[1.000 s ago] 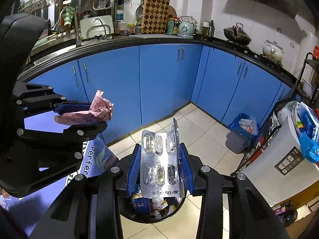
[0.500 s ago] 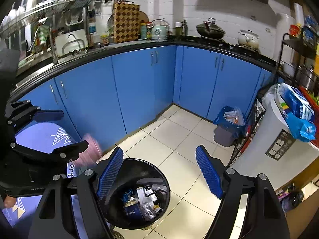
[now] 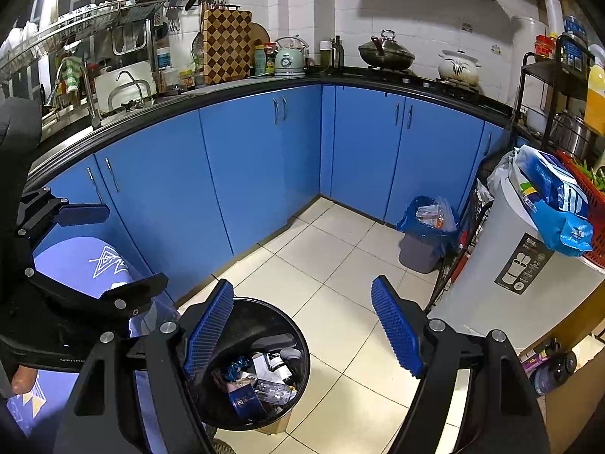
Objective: Collect trash
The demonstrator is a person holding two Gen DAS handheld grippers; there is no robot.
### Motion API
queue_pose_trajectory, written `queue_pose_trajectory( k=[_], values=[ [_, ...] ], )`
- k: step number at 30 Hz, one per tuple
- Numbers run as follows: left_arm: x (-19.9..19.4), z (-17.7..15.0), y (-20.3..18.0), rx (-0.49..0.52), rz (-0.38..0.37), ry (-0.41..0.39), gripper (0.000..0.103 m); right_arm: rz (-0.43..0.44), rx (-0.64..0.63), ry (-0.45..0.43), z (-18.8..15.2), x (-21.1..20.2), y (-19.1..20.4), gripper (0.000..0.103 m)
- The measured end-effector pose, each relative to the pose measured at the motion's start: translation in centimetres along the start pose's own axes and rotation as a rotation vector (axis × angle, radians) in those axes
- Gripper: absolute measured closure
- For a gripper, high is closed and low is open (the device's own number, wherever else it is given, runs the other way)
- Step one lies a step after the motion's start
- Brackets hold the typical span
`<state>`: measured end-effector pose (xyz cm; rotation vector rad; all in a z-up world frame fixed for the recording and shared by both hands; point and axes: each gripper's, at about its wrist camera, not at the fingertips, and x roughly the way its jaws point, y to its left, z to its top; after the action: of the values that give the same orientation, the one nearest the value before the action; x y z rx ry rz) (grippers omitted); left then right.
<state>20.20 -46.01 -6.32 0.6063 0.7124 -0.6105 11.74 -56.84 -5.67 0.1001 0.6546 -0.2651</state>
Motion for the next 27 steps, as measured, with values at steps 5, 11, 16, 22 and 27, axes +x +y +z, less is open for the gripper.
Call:
queue_pose_trajectory(
  k=[5,11,16,22,27],
  values=[
    [0.0,-0.1,0.4,-0.012,0.016,0.004,0.004,-0.003,0.001,0.001,0.0,0.0,0.0,0.029],
    [0.2,-0.4,1.0,-0.038,0.010,0.021,0.004,-0.010,0.004,-0.001,-0.2,-0.5,-0.2,0.029],
    [0.1,-0.5,1.2,-0.045,-0.008,0.027,0.004,-0.010,0.006,-0.006,-0.2,-0.8,-0.4,0.029],
    [-0.2,-0.7,1.2,-0.042,-0.010,0.018,0.004,-0.012,-0.002,-0.007,-0.1,-1.1,-0.2,0.029],
    [-0.3,-0.7,1.2,-0.040,-0.005,0.018,0.004,-0.011,-0.003,-0.010,0.0,-1.3,-0.1,0.029]
  ],
)
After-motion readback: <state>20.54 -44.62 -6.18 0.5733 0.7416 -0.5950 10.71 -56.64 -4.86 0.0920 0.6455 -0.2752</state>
